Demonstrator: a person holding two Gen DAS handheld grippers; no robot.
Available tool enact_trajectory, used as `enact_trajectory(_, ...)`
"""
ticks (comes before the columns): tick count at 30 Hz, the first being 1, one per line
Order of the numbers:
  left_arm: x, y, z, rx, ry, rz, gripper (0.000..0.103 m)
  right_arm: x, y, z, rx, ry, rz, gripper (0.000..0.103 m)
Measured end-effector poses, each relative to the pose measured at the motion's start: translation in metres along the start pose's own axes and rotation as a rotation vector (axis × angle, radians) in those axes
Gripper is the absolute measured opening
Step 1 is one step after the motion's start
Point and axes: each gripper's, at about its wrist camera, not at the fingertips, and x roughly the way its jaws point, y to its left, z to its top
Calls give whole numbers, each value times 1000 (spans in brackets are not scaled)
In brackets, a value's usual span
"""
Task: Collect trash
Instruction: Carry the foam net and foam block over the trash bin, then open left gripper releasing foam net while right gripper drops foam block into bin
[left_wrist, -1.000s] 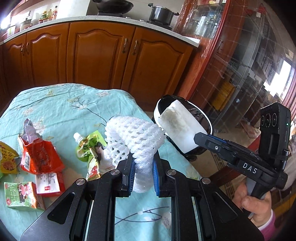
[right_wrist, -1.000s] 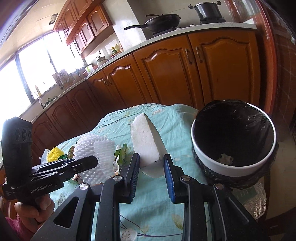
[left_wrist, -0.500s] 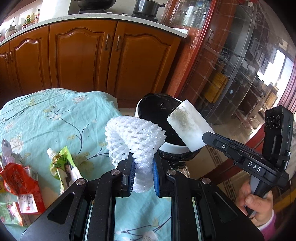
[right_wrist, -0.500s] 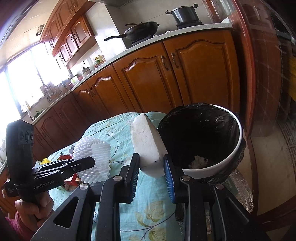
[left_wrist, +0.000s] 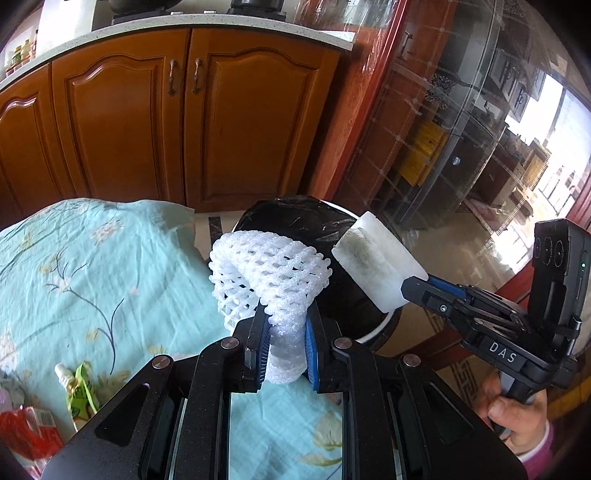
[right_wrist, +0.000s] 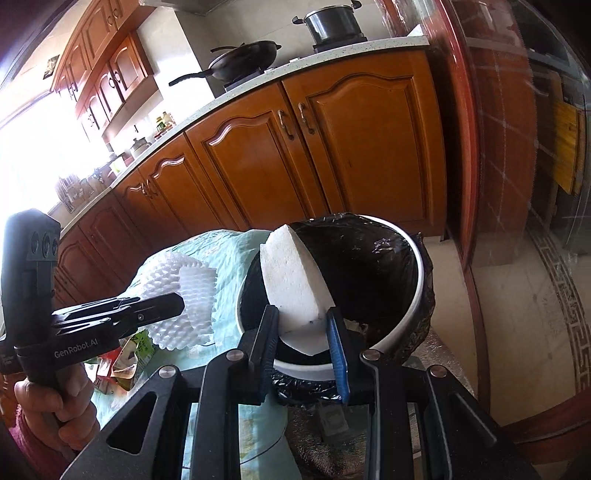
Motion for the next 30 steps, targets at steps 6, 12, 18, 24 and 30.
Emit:
enact_trajectory(6,33,-7,17,-19,55,-14,15,10,-18,16,29,22,-14,27)
enact_trajectory(12,58,-15,18,5,103,2,16,20,-25,22,29,43,-25,27)
enact_trajectory(18,69,-18,16,17,127,10,19,30,-31,22,38,64,-28,28)
enact_trajectory(24,75,-18,17,12,140,18,51,37,-43,22,75,85,-7,38)
enact_trajectory(30,63,-16,12,20,115,30,53,34,-44,23,95,75,3,43)
